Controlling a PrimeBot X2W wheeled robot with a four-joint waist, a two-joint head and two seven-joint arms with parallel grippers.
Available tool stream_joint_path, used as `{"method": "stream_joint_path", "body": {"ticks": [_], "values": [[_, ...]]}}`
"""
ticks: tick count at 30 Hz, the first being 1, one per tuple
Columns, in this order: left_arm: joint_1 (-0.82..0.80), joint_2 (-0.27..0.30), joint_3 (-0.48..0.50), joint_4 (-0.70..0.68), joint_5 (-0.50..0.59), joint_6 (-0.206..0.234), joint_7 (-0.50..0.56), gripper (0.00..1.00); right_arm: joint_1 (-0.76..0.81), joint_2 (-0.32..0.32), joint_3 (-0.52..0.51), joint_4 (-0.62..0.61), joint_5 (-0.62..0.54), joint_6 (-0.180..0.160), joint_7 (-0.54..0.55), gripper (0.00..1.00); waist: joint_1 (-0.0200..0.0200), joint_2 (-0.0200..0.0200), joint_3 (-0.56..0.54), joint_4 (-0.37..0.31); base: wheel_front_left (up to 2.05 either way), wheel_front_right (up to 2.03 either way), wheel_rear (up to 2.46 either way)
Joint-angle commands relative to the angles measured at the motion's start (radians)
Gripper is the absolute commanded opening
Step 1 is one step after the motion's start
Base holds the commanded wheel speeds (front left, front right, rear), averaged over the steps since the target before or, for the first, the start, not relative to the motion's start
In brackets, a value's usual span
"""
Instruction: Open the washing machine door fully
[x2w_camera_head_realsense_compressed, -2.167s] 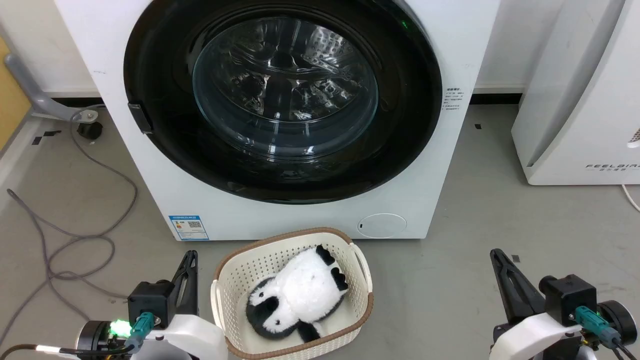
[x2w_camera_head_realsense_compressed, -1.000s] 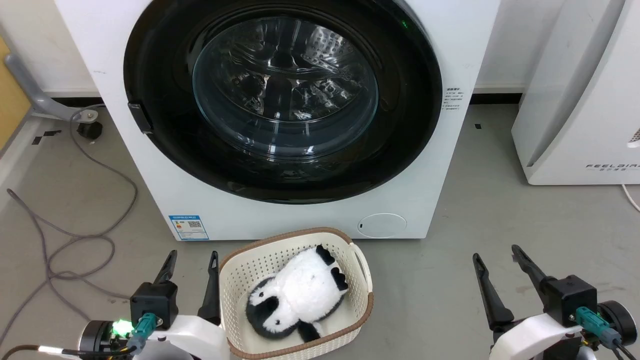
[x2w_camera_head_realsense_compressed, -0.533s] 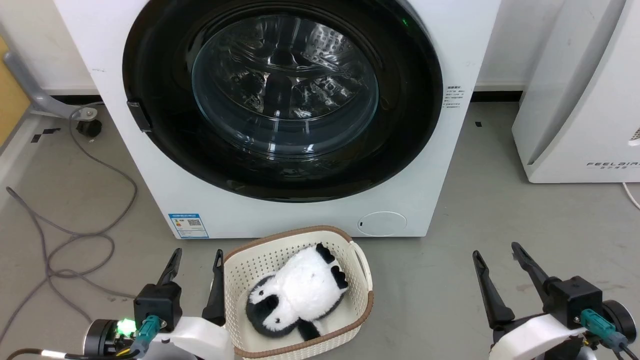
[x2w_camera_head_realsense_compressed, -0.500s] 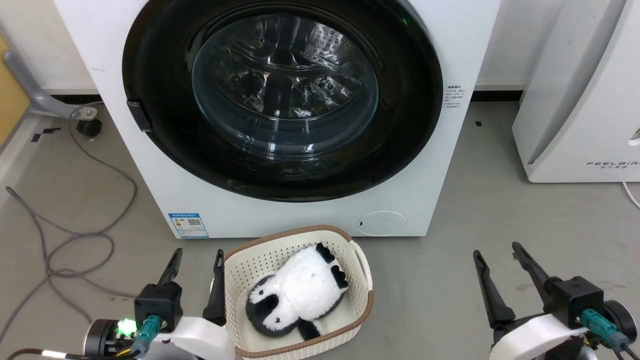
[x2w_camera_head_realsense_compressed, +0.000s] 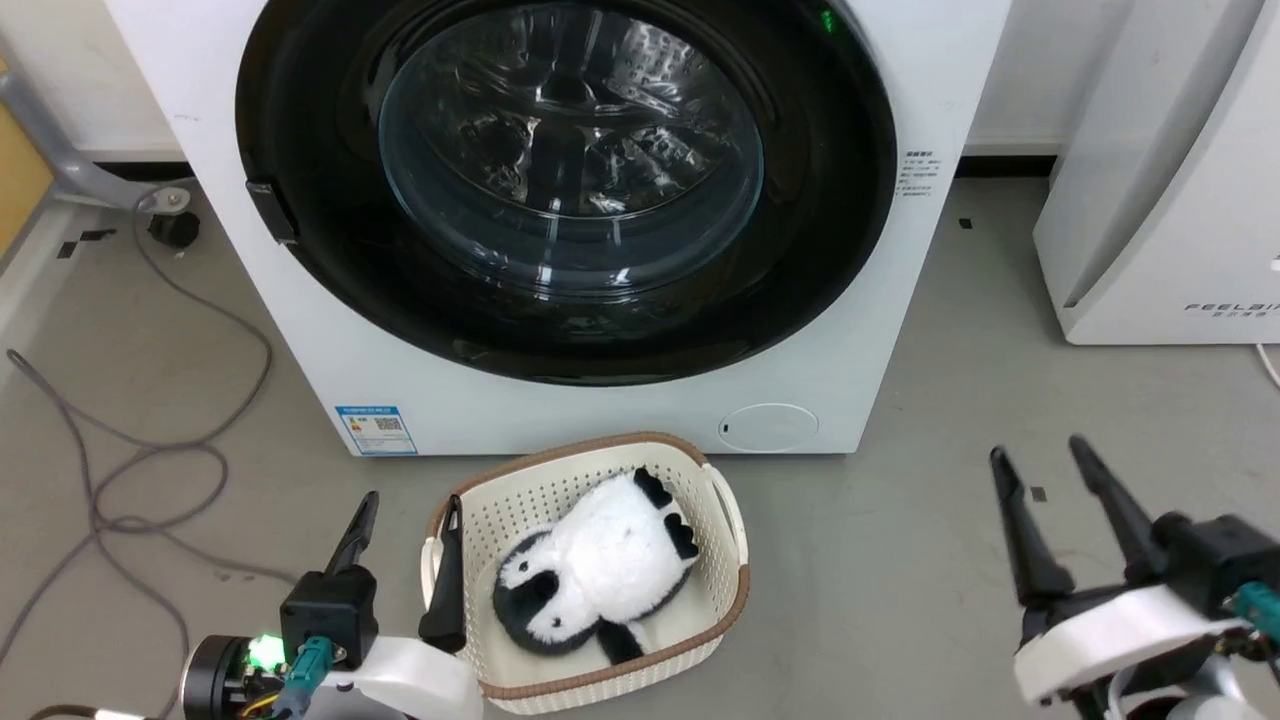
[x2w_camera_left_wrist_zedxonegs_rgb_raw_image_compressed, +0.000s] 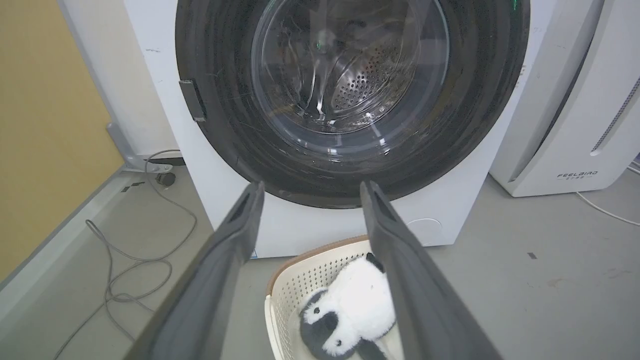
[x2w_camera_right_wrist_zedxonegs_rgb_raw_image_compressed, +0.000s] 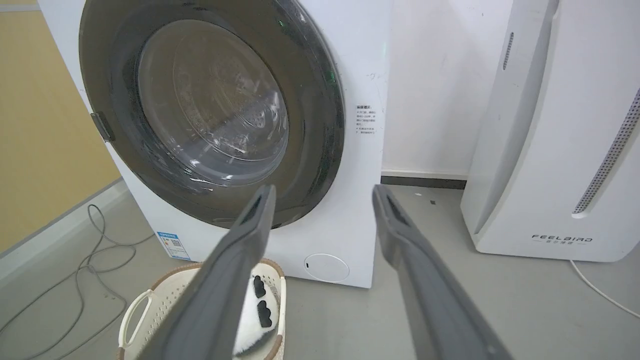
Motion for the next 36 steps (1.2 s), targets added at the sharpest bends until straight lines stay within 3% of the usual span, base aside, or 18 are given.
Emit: {"method": "stream_joint_path", "body": {"ticks": [1,23,24,25,26,36], "values": [[-0.015,0.0,-0.006,0.0,-0.007,0.004,-0.01,1.0,-0.02,-0.012,-0.004,-0.007,0.022,0.0,-0.005,1.0,0.0,0.0,0.004,0.002,0.0,0.0,0.0],[-0.052,0.001,-0.058,-0.008,-0.026,0.028,-0.056,1.0,-0.239,-0.108,-0.063,0.012,0.266,0.0,0.048,1.0,0.0,0.0,0.082,0.034,0.0,0.0,0.0],[-0.054,0.001,-0.061,-0.009,-0.027,0.03,-0.058,1.0,-0.251,-0.11,-0.066,0.015,0.278,0.0,0.053,0.9,0.0,0.0,0.087,0.036,0.0,0.0,0.0],[-0.056,0.001,-0.063,-0.009,-0.029,0.031,-0.06,1.0,-0.263,-0.111,-0.07,0.018,0.289,0.0,0.057,0.35,0.0,0.0,0.092,0.038,0.0,0.0,0.0],[-0.058,0.001,-0.066,-0.01,-0.03,0.032,-0.062,1.0,-0.276,-0.112,-0.074,0.023,0.3,0.0,0.062,0.0,0.0,0.0,0.097,0.04,0.0,0.0,0.0],[-0.088,0.001,-0.101,-0.013,-0.044,0.046,-0.085,1.0,-0.481,-0.089,-0.165,0.18,0.469,-0.001,0.177,0.0,0.0,0.0,0.156,0.07,0.0,0.0,0.0]]}}
